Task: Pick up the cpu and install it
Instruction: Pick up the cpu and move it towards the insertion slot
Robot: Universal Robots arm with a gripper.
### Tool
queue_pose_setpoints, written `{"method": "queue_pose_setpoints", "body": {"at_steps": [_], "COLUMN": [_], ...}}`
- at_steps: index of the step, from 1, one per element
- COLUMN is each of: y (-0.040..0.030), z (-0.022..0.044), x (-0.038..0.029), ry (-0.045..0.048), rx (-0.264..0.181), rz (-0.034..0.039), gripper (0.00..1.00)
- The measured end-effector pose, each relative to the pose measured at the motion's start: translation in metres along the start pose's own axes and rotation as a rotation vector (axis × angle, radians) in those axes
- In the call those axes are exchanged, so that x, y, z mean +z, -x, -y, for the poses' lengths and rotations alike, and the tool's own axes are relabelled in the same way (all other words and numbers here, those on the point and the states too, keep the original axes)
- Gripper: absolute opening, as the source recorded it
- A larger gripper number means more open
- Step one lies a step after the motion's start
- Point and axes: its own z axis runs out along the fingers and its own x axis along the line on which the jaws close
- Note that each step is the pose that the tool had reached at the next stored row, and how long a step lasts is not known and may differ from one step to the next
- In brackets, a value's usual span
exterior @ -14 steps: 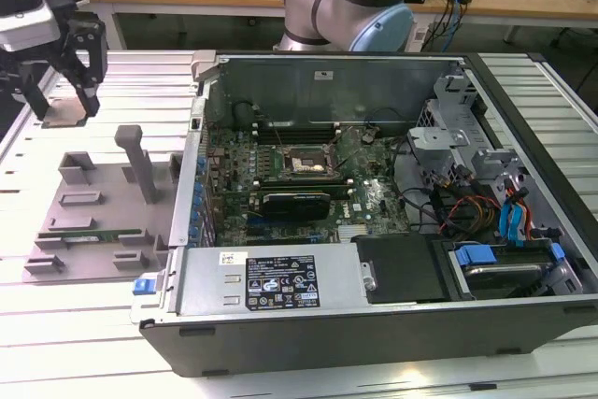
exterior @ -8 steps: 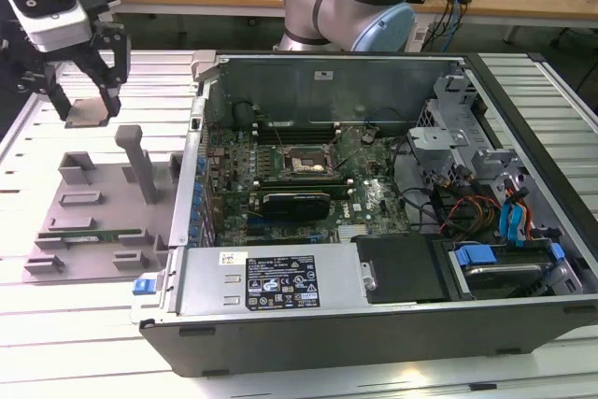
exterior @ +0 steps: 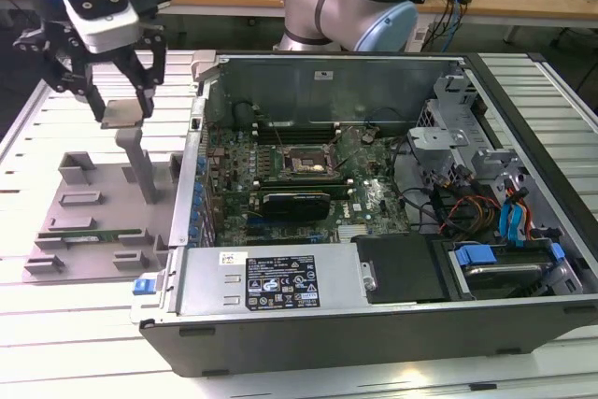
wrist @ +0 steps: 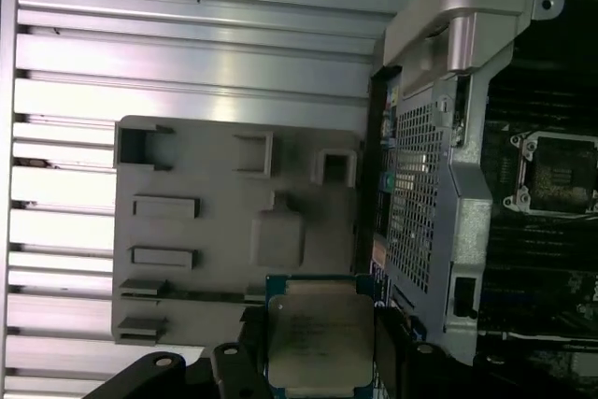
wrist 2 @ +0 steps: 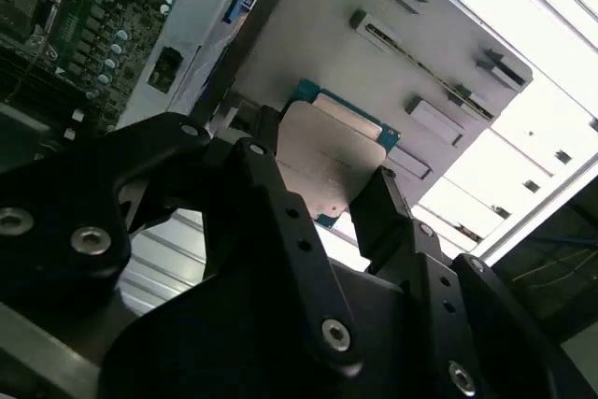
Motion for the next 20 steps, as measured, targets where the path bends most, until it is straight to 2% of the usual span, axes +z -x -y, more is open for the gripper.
{"method": "queue_pose_setpoints", "body": {"at_steps": [1, 2, 4, 7, 12, 14, 15, 17, 20], "y": [0.0076, 0.0121, 0.0168, 0.0331, 0.0484, 0.0573, 0.0584, 0.0592, 0.06], "z": [0.0005, 0.0009, 0.0012, 0.0024, 0.0034, 0.0037, 0.0038, 0.0039, 0.0039], "x": [0.0005, 0.0008, 0.0011, 0.0023, 0.0034, 0.0041, 0.0041, 0.0041, 0.0041], "ry": [-0.0009, -0.0015, -0.0022, -0.0047, -0.0071, -0.0067, -0.0019, 0.0153, 0.0491], "rx": [0.0, 0.0, 0.0, 0.0, 0.0, 0.006, 0.016, 0.037, 0.061], "rz": [0.0, -0.0001, -0.0001, -0.0003, -0.0005, -0.0008, -0.001, -0.0008, 0.0001], "gripper": [0.55, 0.55, 0.55, 0.55, 0.55, 0.55, 0.55, 0.55, 0.55]}}
